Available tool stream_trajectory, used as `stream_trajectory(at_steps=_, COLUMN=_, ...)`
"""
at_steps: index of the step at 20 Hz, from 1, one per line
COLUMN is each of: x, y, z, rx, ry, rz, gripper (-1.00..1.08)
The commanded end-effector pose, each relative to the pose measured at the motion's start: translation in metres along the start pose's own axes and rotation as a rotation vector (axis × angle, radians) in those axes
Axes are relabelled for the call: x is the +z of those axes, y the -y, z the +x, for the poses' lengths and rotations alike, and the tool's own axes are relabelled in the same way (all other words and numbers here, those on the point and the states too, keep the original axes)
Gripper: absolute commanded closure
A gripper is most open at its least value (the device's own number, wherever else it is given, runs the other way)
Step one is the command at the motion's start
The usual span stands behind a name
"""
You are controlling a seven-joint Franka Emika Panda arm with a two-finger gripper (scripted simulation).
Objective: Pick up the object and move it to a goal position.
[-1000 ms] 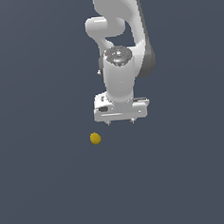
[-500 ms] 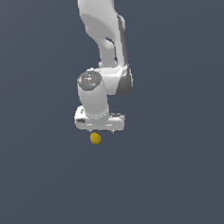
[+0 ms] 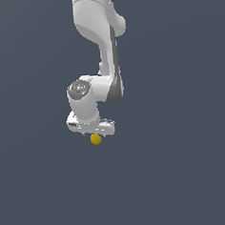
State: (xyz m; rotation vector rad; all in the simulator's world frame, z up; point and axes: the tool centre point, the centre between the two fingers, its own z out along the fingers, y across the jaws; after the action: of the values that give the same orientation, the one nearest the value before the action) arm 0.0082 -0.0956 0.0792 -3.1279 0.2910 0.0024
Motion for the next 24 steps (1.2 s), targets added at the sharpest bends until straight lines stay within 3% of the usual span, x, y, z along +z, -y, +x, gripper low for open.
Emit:
stream_trajectory(at_steps=1, x=0.001, y=0.001, z=0.000, rx=-0.001, ry=-0.001, rz=0.000, gripper=-0.92)
stream_trajectory(at_steps=16, x=0.051, y=-0.001, z=0.000, rx=0.001, ry=-0.002, rz=0.000, gripper=-0.92)
stream_trajectory(at_steps=17, x=0.051, y=-0.001, z=0.000, rx=0.001, ry=-0.002, rz=0.000, gripper=1.08)
stream_trajectory(at_steps=24, x=0.051, y=-0.001, z=0.000, rx=0.001, ry=-0.002, rz=0.000, gripper=1.08)
